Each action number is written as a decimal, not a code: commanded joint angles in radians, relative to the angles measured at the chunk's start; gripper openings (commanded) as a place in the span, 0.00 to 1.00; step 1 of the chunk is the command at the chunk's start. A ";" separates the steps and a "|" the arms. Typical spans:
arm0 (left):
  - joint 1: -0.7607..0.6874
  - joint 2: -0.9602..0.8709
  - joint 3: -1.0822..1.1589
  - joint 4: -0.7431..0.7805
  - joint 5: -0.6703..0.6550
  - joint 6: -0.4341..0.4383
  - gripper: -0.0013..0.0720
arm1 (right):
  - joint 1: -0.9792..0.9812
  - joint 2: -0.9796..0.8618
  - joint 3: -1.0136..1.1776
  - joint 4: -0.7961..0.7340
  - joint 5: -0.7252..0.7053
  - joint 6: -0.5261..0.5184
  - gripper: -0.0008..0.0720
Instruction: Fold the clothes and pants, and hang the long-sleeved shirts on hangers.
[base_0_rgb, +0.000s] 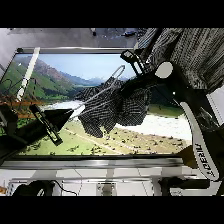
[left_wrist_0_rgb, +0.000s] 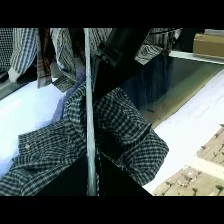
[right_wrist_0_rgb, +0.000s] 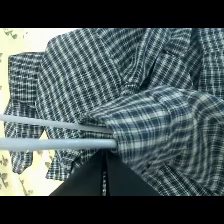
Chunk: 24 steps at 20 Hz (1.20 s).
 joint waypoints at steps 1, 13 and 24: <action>0.000 -0.019 0.000 0.008 -0.005 0.000 0.09 | 0.002 0.044 0.005 0.047 0.005 0.012 0.05; -0.002 -0.097 0.000 -0.011 -0.114 0.000 0.09 | 0.024 0.098 -0.024 -0.188 0.064 0.196 0.57; -0.002 -0.097 0.000 -0.011 -0.103 0.000 0.09 | 0.089 -0.055 -0.094 -0.143 -0.217 0.263 0.56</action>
